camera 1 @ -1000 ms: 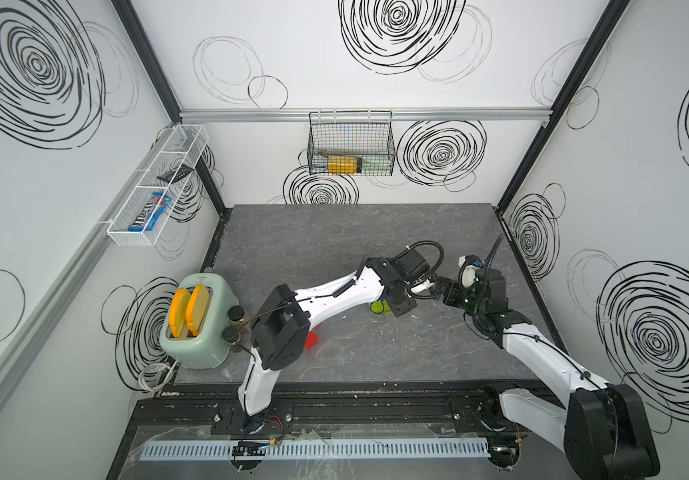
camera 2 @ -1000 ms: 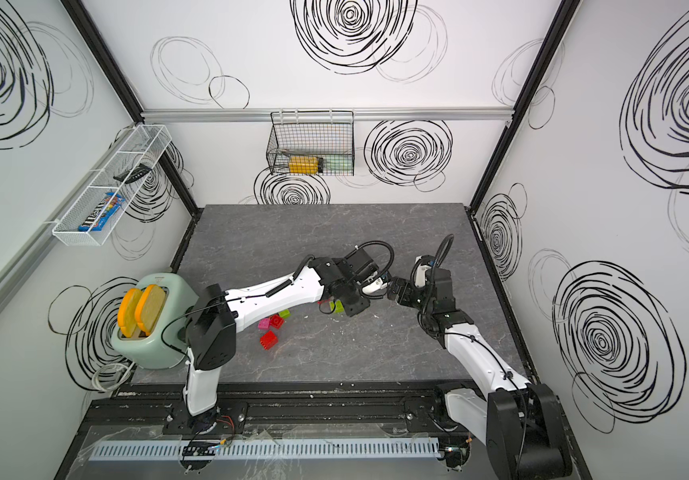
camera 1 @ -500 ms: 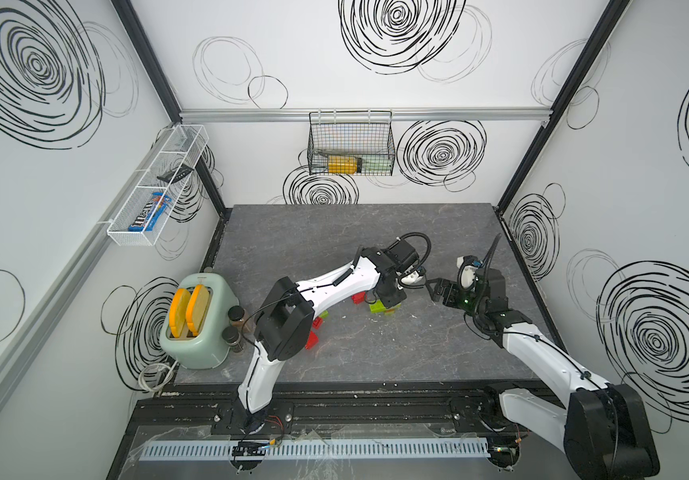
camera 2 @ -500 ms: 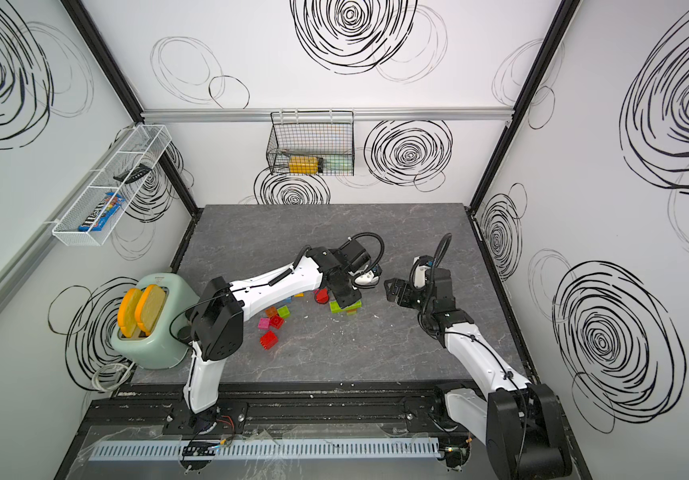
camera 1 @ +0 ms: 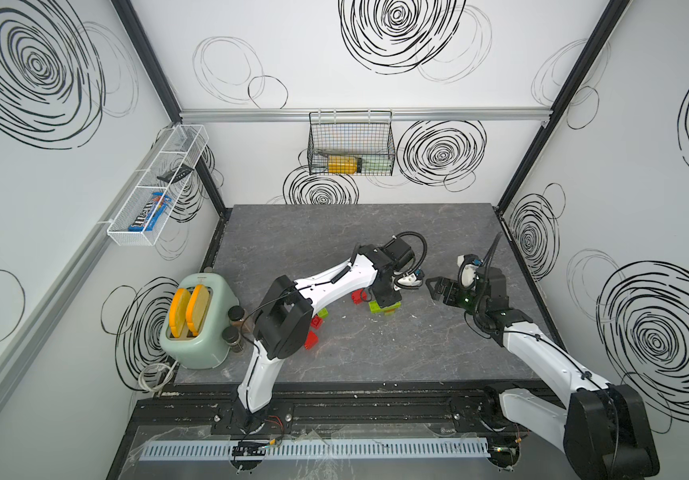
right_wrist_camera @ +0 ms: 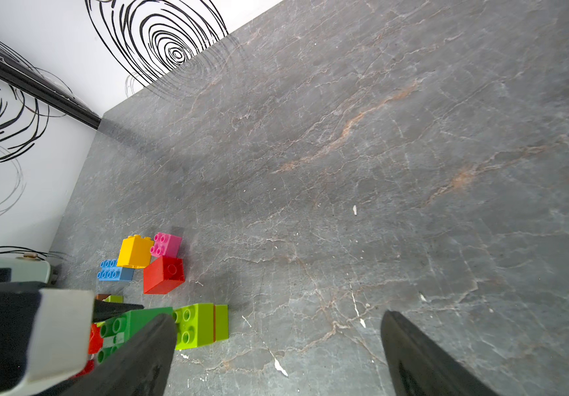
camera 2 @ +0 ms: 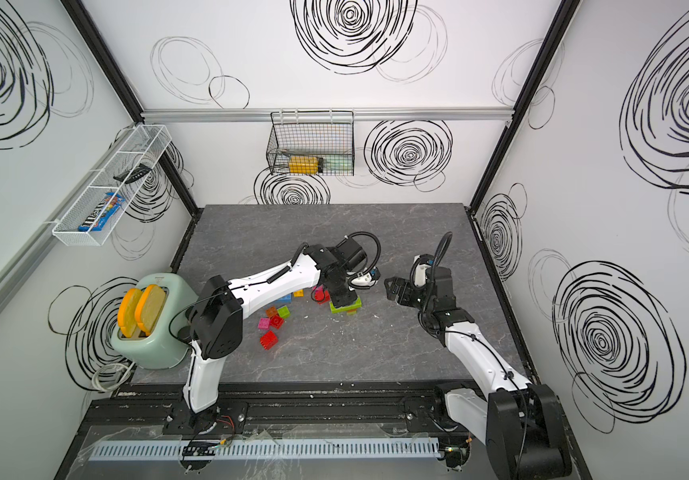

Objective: Assemble the number 4 with lego
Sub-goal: Assemble the lego brick with the lego brick.

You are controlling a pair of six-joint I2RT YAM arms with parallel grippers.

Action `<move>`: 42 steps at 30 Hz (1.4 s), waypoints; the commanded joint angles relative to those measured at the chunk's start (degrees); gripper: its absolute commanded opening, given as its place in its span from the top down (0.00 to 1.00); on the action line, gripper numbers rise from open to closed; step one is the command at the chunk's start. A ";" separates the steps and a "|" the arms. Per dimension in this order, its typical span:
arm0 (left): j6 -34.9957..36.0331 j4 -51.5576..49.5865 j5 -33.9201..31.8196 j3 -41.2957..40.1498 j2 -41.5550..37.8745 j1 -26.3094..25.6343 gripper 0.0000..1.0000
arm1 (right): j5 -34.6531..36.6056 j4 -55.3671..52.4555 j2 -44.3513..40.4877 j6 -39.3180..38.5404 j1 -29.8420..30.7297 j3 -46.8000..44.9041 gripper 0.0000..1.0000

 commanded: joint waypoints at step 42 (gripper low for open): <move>5.90 -6.19 0.30 -4.76 8.32 0.56 1.00 | -2.66 -1.09 -1.59 -1.42 -0.32 1.48 0.03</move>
